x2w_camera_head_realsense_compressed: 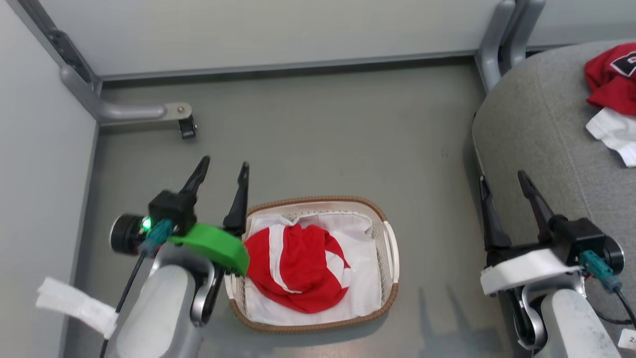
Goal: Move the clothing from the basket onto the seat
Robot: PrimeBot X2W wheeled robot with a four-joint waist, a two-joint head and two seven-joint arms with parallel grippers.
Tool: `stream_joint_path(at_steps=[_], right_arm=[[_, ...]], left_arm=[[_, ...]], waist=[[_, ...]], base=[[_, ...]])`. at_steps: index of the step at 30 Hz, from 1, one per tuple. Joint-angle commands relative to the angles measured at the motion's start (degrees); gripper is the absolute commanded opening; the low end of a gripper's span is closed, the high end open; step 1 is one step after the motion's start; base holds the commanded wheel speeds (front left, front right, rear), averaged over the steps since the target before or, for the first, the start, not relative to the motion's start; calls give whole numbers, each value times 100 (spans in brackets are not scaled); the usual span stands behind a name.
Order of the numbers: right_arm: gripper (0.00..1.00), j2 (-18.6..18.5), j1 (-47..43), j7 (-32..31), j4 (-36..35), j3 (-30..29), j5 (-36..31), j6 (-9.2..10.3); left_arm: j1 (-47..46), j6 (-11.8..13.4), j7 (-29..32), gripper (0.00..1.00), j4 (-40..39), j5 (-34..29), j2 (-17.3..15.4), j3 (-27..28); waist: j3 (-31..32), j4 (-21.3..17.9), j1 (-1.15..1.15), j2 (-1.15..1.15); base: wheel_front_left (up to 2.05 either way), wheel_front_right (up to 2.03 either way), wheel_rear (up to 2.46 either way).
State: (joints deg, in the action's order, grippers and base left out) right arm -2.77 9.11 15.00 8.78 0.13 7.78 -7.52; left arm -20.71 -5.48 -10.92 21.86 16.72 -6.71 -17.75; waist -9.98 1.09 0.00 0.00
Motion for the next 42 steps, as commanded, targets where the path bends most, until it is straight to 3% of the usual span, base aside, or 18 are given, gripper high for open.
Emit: stream_joint_path(at_steps=[1, 7, 18, 34, 42], right_arm=[[100, -21, 209, 28, -82, -11, -77, 7], [100, -21, 885, 28, -363, -4, -127, 7], [100, -14, 1673, 28, -993, -61, 50, 6], [100, -15, 2021, 28, -1369, 337, 492, 6], [100, -15, 2056, 28, -1395, 317, 592, 7]], left_arm=[[-345, -41, 64, 100, 192, -121, 11, -118], [-1417, -121, 217, 100, 1269, -333, 132, -569], [-2446, -192, 595, 100, 3291, -499, 192, -1359], [-2942, -199, 782, 100, 4482, -274, 32, -2200], [-3180, 139, 569, 100, 4778, -207, -51, -2132]], waist=[[-989, -147, 0, 0], [-2078, -511, 0, 0], [-3585, -1203, 0, 0], [-4400, -1764, 0, 0], [-4436, -1835, 0, 0]], base=[[0, 0, 0], [0, 0, 0], [0, 0, 0], [0, 0, 0], [0, 0, 0]])
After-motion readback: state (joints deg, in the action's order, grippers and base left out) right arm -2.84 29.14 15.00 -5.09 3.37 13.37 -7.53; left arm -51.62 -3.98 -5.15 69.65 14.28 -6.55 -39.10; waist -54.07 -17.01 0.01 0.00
